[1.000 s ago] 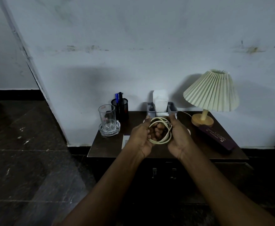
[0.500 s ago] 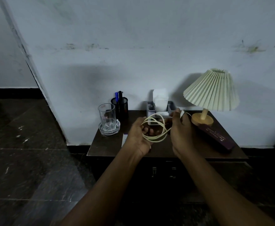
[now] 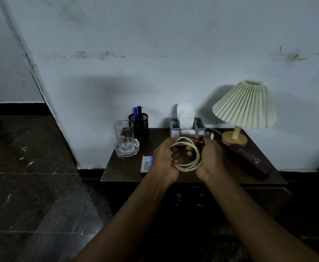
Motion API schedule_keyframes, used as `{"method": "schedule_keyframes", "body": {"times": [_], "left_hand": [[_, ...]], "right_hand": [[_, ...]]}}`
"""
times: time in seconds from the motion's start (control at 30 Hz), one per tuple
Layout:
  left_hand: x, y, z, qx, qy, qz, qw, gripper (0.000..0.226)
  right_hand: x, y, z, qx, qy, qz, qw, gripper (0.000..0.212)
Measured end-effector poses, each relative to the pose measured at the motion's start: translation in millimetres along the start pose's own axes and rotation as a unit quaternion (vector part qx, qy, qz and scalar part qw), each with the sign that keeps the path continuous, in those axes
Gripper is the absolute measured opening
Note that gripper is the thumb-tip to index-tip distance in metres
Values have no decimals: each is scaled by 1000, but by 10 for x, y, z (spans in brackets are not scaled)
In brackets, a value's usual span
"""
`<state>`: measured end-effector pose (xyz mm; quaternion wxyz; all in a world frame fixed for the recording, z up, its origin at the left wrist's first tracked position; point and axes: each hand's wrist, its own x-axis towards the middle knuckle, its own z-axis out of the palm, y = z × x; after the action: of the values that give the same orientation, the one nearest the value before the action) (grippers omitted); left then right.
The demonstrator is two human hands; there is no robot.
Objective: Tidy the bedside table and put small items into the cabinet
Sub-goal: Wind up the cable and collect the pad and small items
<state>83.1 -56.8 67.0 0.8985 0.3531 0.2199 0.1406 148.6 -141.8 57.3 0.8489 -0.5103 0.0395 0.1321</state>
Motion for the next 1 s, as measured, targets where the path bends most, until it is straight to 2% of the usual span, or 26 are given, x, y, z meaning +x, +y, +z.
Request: {"method": "schedule_keyframes", "body": {"times": [0.07,0.13,0.23,0.3,0.37,0.43,0.53,0.6,0.67,0.73,0.77,0.9,1.0], "left_hand": [[28,30,-9,-70,23,14,997,23],[59,45,-28,-90,55,27,994,9],[68,12,-33,-15,71,35,997,11],[31,-22,-10,64,43,31,997,13],[10,-36,1,90,17,16,996,21],[-10,-33,2,71,-2,8,997,27],[-21,5,9,24,-18,11,1000,26],[0,45,1,-8,-32,7,999,24],[23,84,-8,-32,-48,-1,998,26],[27,114,-15,-57,-61,-10,996,31],[28,124,-20,-72,-70,-11,995,32],[28,167,-49,-99,-88,2,991,36],[59,189,-71,-116,-58,15,991,23]], "right_hand": [[-24,34,22,66,26,52,996,47],[-47,65,41,87,45,75,992,50],[-70,56,60,96,51,101,989,50],[-67,-2,68,82,48,110,989,49],[-28,-48,59,50,43,100,993,50],[17,-74,34,-14,18,75,997,56],[44,-92,-1,-162,-40,37,985,76],[44,-96,-31,-210,-55,17,976,82],[75,-90,-55,-199,-67,25,977,65],[113,-79,-79,-177,-117,25,977,35],[124,-73,-87,-164,-145,21,976,28],[94,-79,-110,-119,-213,44,969,30],[73,-85,-128,-105,-251,58,961,28]]}}
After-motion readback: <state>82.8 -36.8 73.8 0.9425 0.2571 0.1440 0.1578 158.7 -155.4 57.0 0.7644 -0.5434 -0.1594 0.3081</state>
